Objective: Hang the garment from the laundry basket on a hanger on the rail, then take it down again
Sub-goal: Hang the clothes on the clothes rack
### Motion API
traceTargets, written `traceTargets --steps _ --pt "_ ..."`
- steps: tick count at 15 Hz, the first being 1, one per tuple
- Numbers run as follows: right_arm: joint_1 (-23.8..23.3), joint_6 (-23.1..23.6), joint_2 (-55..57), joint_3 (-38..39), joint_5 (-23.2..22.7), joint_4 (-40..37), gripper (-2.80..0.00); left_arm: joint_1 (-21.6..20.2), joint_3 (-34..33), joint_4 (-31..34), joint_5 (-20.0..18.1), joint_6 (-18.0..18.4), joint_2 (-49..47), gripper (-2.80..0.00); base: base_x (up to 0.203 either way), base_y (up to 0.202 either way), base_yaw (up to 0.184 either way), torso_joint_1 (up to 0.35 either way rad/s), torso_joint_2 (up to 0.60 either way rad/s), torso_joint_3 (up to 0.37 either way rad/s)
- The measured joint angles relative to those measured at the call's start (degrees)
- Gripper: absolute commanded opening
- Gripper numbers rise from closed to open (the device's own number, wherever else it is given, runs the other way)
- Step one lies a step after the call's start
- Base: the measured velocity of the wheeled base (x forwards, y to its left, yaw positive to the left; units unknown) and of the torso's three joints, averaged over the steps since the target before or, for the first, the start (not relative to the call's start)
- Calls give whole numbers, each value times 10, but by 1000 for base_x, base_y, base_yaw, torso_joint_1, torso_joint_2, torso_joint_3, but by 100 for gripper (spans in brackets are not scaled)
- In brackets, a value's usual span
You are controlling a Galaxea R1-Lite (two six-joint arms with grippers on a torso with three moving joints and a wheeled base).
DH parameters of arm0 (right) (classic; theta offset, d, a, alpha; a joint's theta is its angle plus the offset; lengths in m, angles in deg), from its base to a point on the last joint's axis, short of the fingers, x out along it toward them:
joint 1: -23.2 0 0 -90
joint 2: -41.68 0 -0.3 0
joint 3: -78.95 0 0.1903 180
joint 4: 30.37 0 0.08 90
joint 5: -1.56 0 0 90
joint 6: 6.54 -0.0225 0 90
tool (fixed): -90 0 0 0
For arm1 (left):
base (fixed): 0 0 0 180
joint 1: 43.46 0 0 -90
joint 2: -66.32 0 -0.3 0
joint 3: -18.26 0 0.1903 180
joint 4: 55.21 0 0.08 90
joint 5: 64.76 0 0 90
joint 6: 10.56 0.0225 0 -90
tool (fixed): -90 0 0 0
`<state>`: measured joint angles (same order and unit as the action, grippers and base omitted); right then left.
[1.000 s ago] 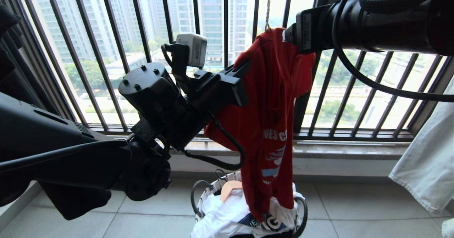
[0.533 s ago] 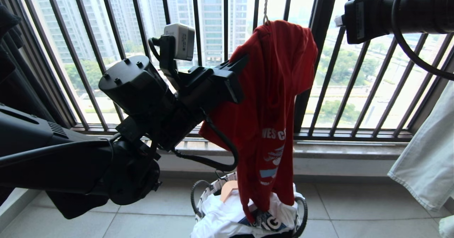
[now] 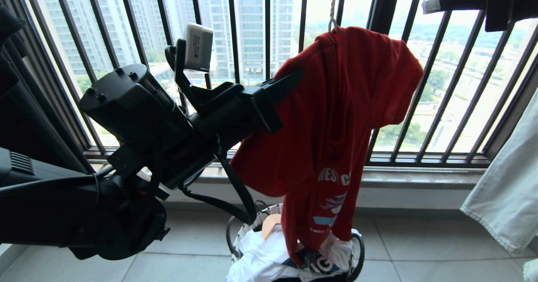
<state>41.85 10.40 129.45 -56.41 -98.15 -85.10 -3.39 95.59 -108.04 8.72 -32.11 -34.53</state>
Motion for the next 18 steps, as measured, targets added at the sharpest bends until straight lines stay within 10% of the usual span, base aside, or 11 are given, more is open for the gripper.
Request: traceTargets --steps 2,3,18 --pt "-48 4 -18 -2 -92 -2 -280 -3 -5 -1 -16 -15 5 -280 0 0 0 0 0 0" --pt "-61 5 -24 -3 -119 -2 0 -5 -10 -1 -26 -23 8 -280 0 0 0 0 0 0" --pt "-61 152 -43 15 -221 -194 0 -52 -66 -5 -207 -131 27 -280 0 0 0 0 0 0"
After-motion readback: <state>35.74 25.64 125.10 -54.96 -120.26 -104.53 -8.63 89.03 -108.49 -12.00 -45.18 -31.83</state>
